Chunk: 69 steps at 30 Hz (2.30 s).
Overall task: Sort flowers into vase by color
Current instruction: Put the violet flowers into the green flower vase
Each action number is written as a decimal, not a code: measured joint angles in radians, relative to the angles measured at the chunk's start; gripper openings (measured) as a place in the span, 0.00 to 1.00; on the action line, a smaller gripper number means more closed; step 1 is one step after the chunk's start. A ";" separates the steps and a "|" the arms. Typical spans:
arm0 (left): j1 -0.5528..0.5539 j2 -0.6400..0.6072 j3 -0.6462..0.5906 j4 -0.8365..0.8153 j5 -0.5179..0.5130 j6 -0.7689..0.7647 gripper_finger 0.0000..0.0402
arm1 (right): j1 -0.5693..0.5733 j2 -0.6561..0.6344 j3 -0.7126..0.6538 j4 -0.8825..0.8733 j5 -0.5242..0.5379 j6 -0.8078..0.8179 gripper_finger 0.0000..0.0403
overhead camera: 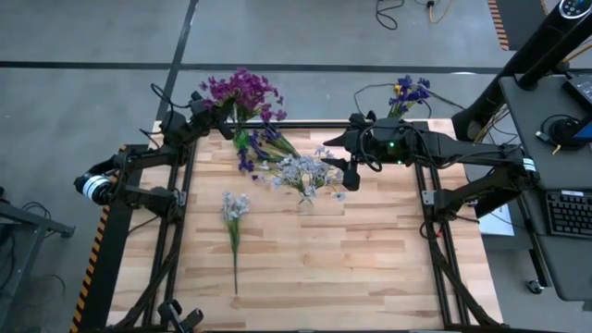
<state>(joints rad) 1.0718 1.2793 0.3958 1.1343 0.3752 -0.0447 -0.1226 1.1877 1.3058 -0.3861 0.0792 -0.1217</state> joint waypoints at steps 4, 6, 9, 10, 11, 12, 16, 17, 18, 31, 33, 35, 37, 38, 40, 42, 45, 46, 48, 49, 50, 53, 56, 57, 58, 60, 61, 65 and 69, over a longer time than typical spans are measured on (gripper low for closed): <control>0.000 -0.001 0.000 0.000 0.000 -0.001 0.05 | 0.000 0.000 0.000 -0.006 0.000 0.007 0.49; 0.000 -0.001 0.000 0.000 0.000 -0.002 0.05 | 0.000 0.000 0.000 -0.006 0.000 0.009 0.49; 0.000 -0.001 0.000 0.000 0.001 -0.002 0.05 | 0.000 0.000 0.000 -0.006 0.000 0.010 0.49; 0.000 -0.001 0.000 0.000 0.001 -0.002 0.06 | 0.000 0.000 0.000 -0.006 0.000 0.010 0.49; 0.000 -0.001 0.000 0.000 0.001 -0.002 0.07 | 0.000 0.000 0.000 -0.006 0.000 0.010 0.49; 0.000 -0.001 0.000 0.000 0.001 -0.002 0.07 | 0.000 0.000 0.000 -0.006 0.000 0.010 0.49; 0.000 -0.001 0.000 -0.001 0.001 -0.006 0.13 | 0.000 0.000 0.000 -0.006 0.000 0.020 0.49; 0.000 -0.001 0.000 -0.002 0.001 -0.006 0.15 | 0.000 0.000 0.000 -0.006 0.000 0.020 0.49; 0.000 -0.001 0.000 -0.006 0.001 -0.006 0.17 | 0.000 0.000 0.000 -0.006 0.000 0.020 0.49; 0.000 -0.027 -0.029 -0.089 0.004 -0.007 0.38 | 0.000 0.000 0.000 -0.011 0.000 0.019 0.49; 0.000 -0.047 -0.051 -0.088 0.003 -0.003 0.40 | 0.000 0.000 0.000 -0.015 0.000 0.018 0.49; 0.000 -0.074 -0.076 -0.088 0.001 0.002 0.41 | 0.000 0.000 0.000 -0.020 0.000 0.018 0.49; 0.000 -0.101 -0.097 -0.089 -0.001 0.003 0.42 | 0.000 0.000 0.000 -0.021 0.000 0.018 0.49; 0.000 -0.114 -0.105 -0.088 -0.001 0.003 0.42 | 0.000 0.000 0.000 -0.021 0.000 0.017 0.49; 0.000 -0.138 -0.116 -0.087 -0.002 0.003 0.42 | 0.000 0.000 0.000 -0.021 0.000 0.017 0.49; 0.000 -0.154 -0.127 -0.088 -0.002 0.002 0.42 | 0.000 0.000 0.000 -0.021 0.000 0.017 0.49; 0.000 -0.165 -0.138 -0.110 -0.002 0.006 0.42 | 0.000 0.000 0.000 -0.021 0.000 0.017 0.49; 0.000 -0.165 -0.142 -0.126 -0.002 0.015 0.42 | 0.000 0.000 0.000 -0.021 0.000 0.017 0.49; 0.000 -0.163 -0.149 -0.155 -0.002 0.044 0.42 | 0.000 0.000 0.000 -0.021 0.000 0.017 0.49; 0.000 -0.161 -0.149 -0.166 -0.002 0.059 0.42 | 0.000 0.000 0.000 -0.021 0.000 0.017 0.49; 0.000 -0.156 -0.150 -0.169 -0.003 0.070 0.42 | 0.000 0.000 0.000 -0.021 0.000 0.017 0.49; 0.000 -0.140 -0.150 -0.168 -0.003 0.095 0.42 | 0.000 0.000 0.000 -0.021 0.000 0.015 0.49; 0.000 -0.121 -0.150 -0.168 -0.003 0.116 0.42 | 0.000 0.000 0.000 -0.021 0.000 0.014 0.49; 0.000 -0.114 -0.150 -0.166 -0.003 0.117 0.42 | 0.000 0.000 0.000 -0.021 0.000 0.014 0.49; 0.000 -0.108 -0.150 -0.162 -0.003 0.117 0.42 | 0.000 0.000 0.000 -0.021 0.000 0.014 0.49; 0.000 -0.100 -0.150 -0.146 -0.021 0.115 0.40 | 0.000 0.000 0.000 -0.021 0.000 0.014 0.49; 0.000 -0.097 -0.150 -0.139 -0.037 0.114 0.39 | 0.000 0.000 0.000 -0.021 0.000 0.014 0.49; 0.000 -0.092 -0.150 -0.134 -0.058 0.105 0.28 | 0.000 0.000 0.000 -0.021 0.000 0.015 0.49; 0.000 -0.092 -0.150 -0.132 -0.057 0.088 0.15 | 0.000 0.000 0.000 -0.021 0.000 0.015 0.49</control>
<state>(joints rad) 1.0714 1.1870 0.2459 1.0027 0.3186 0.0433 -0.1228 1.1877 1.3056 -0.4068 0.0788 -0.1066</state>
